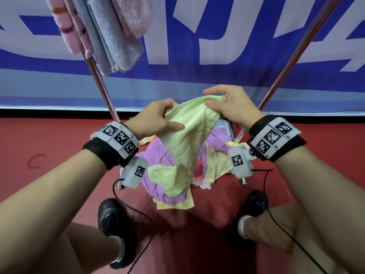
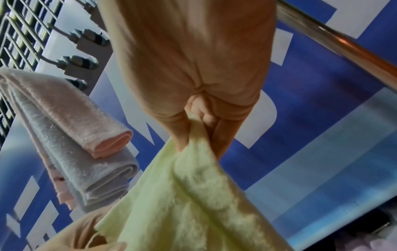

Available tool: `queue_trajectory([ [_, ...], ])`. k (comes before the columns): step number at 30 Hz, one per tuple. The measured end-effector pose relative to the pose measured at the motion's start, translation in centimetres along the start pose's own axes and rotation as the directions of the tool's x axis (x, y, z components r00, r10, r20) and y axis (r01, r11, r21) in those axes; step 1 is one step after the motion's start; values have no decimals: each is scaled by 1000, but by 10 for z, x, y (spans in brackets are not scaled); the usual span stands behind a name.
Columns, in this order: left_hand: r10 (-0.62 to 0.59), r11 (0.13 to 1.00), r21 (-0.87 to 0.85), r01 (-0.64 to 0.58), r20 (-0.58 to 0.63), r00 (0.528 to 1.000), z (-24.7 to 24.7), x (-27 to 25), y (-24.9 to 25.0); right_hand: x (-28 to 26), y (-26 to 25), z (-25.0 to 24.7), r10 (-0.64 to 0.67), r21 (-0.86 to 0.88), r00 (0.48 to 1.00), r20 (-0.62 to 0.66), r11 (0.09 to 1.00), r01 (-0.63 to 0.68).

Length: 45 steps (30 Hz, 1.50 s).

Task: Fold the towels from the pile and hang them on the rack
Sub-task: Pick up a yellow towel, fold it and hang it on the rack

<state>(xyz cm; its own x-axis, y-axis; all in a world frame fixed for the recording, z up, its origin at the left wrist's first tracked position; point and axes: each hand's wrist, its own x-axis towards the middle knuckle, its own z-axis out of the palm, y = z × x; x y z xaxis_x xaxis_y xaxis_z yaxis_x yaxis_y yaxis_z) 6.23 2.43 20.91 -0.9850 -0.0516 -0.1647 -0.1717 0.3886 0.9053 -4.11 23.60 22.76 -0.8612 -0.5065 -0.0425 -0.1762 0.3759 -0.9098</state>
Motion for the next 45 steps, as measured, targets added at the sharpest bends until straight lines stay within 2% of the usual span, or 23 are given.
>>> queue_trajectory([
  [5, 14, 999, -50, -21, -128, 992, -12, 3, -5, -2, 2, -8, 72, -15, 992, 104, 997, -71],
  [9, 50, 996, -67, -62, -172, 984, -7, 6, -7, -14, -3, 7, 55, 39, 993, 107, 997, -60],
  [12, 65, 997, -38, -74, -209, 976, -1, 4, -4, -16, -1, 19, 29, -62, 986, 163, 998, -19],
  [14, 47, 996, -63, -62, -216, 975, 1, 2, -4, -13, 4, 21, 20, -144, 987, 156, 990, 3],
  [17, 43, 994, -91, -60, -178, 983, 4, -3, -1, -9, 7, 20, 1, -258, 990, 141, 965, 36],
  [20, 27, 997, -69, -41, -194, 981, 6, -5, 0, -8, 5, 17, 16, -255, 971, 240, 966, 47],
  [22, 12, 995, -100, -31, -188, 982, 5, -6, 0, -5, 5, 13, 14, -264, 969, 247, 963, 53],
  [26, 1, 984, -176, 4, 32, 999, -4, -8, -4, 2, 11, -4, 34, -294, 978, 204, 955, 28],
  [27, 1, 984, -180, 9, 55, 998, -6, -8, -5, 2, 12, -7, 33, -295, 980, 195, 955, 27],
  [31, 14, 985, -170, -22, -48, 999, -5, -7, -6, 2, 15, -2, 14, -323, 988, 155, 946, 37],
  [36, -3, 982, -186, -33, -193, 981, -1, -3, -6, -3, 16, 16, 26, -373, 977, 213, 926, 57],
  [40, -31, 983, -183, -13, -237, 971, 1, -3, -1, 0, 11, 15, -22, -370, 980, 197, 924, 95],
  [45, -36, 985, -171, -11, -271, 962, 0, -4, -1, 1, 8, 10, -13, -315, 977, 213, 946, 81],
])
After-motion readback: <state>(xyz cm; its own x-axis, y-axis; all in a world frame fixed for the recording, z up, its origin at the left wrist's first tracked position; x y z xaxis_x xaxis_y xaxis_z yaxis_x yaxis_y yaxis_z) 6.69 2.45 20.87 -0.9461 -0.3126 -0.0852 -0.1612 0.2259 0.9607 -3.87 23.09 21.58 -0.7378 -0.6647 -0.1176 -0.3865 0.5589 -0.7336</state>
